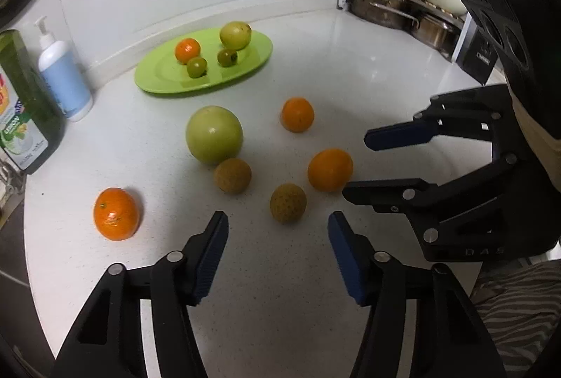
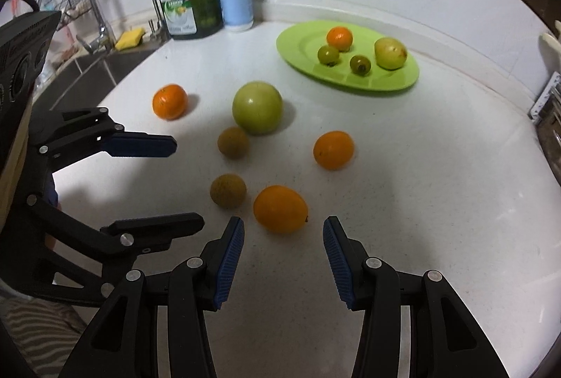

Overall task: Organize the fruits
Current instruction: 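Withdraw both open grippers back toward the fruits on the counter, then grasp an orange with the right gripper while the left gripper grasps a brown kiwi, then lift the orange and kiwi and carry them over the green plate, then open both grippers to drop the orange and kiwi onto the plate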

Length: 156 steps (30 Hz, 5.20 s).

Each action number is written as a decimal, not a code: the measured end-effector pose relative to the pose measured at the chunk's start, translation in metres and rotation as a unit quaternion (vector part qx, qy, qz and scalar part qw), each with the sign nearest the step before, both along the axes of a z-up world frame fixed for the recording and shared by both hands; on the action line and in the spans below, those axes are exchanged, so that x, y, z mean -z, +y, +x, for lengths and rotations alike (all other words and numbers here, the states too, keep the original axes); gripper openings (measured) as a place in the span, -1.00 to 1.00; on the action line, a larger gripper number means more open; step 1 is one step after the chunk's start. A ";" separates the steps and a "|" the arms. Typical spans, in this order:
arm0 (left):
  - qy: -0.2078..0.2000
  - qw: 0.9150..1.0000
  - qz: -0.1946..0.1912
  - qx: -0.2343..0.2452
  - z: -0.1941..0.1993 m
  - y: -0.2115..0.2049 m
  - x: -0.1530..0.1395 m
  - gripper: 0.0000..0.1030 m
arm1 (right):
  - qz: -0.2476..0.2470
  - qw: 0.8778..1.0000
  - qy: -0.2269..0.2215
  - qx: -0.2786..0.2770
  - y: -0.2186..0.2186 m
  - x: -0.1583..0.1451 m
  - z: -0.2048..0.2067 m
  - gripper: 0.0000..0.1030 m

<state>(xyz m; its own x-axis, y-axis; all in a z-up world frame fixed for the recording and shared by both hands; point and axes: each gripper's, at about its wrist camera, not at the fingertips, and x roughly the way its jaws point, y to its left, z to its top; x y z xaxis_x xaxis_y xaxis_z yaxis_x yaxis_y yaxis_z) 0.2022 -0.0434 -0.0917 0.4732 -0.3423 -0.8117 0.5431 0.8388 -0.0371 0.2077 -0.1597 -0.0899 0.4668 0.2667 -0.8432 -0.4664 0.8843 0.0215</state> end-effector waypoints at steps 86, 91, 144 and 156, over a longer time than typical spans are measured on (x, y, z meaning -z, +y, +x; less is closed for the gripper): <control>-0.079 0.986 -0.078 -0.127 0.117 0.015 -0.106 -0.49 | 0.091 0.987 -0.099 0.087 -0.025 -0.099 0.099 -0.30; -0.078 0.985 -0.068 -0.136 0.148 0.015 -0.104 -0.49 | 0.089 0.988 -0.094 0.088 -0.023 -0.100 0.131 -0.30; 0.000 0.987 -0.030 -0.157 0.330 0.004 -0.022 -0.31 | 0.038 0.997 -0.010 0.074 -0.005 -0.011 0.320 -0.13; -0.078 0.979 -0.033 -0.183 0.282 0.018 -0.081 -0.11 | 0.051 0.993 -0.060 0.087 -0.015 -0.054 0.284 0.10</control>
